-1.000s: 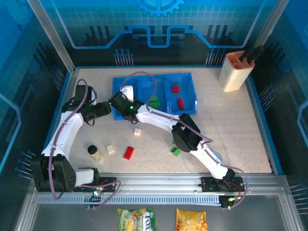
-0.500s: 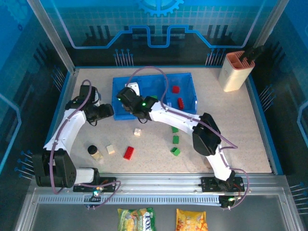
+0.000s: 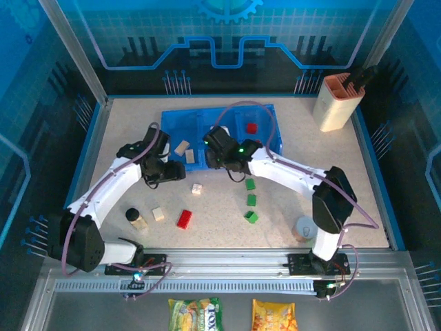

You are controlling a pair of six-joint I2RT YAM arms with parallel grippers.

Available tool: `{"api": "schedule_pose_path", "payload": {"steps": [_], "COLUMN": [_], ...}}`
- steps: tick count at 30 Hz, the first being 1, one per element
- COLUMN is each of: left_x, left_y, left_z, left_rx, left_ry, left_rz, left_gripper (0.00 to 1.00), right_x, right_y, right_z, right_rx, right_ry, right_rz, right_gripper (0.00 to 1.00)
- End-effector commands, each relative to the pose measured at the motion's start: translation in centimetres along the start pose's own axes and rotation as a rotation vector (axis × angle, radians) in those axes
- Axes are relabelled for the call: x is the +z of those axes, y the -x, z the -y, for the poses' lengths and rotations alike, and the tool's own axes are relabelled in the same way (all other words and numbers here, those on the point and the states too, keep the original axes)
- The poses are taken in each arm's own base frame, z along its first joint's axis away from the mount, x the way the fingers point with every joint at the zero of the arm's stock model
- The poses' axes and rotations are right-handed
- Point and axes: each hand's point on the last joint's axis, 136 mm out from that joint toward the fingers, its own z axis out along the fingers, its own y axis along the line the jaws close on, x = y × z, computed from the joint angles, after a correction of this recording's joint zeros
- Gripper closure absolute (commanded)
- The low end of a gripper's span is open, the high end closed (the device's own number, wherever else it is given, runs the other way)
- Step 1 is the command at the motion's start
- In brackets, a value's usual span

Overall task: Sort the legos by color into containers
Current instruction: Pick up the lego from the middle-left of the table.

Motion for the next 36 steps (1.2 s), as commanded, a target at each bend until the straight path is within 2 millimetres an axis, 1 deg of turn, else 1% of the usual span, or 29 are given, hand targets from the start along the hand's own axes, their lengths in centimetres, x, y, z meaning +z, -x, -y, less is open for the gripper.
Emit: {"api": "schedule_pose_path", "payload": {"steps": [1, 4, 8, 13, 16, 19, 23, 29, 36], "left_x": [0.5, 1.1, 1.8, 3.2, 4.2, 5.3, 6.3, 7.5, 8.2], "left_y": [-3.2, -5.3, -8.1, -11.5, -13.0, -13.9, -14.6, -15.1, -15.4], "left_z": [-0.3, -0.1, -0.2, -0.5, -0.3, -0.3, -0.3, -0.3, -0.3], "left_rx": [-0.024, 0.004, 0.014, 0.031, 0.06, 0.1, 0.151, 0.208, 0.236], "left_ry": [0.052, 0.085, 0.108, 0.132, 0.139, 0.158, 0.195, 0.229, 0.241], "left_rz": [-0.075, -0.117, -0.158, -0.209, -0.226, -0.233, -0.24, -0.248, -0.26], "left_gripper": [0.3, 0.3, 0.3, 0.3, 0.3, 0.3, 0.31, 0.37, 0.45], "right_x": [-0.9, -0.9, -1.5, -2.3, -2.6, -2.8, -3.0, -3.2, -3.3], "right_y": [-0.5, -1.0, -1.3, -1.5, -1.7, -1.9, -2.1, -2.3, -2.6], "right_z": [1.6, 3.2, 4.8, 6.1, 6.7, 7.0, 7.2, 7.5, 7.7], "right_rx": [0.044, 0.066, 0.078, 0.09, 0.097, 0.1, 0.099, 0.103, 0.105], "right_ry": [0.022, 0.013, -0.003, -0.016, -0.025, -0.028, -0.035, -0.043, -0.048], "right_rz": [-0.015, -0.027, -0.023, -0.013, -0.012, -0.015, -0.019, -0.023, -0.028], "right_gripper": [0.55, 0.55, 0.55, 0.55, 0.55, 0.56, 0.55, 0.56, 0.56]}}
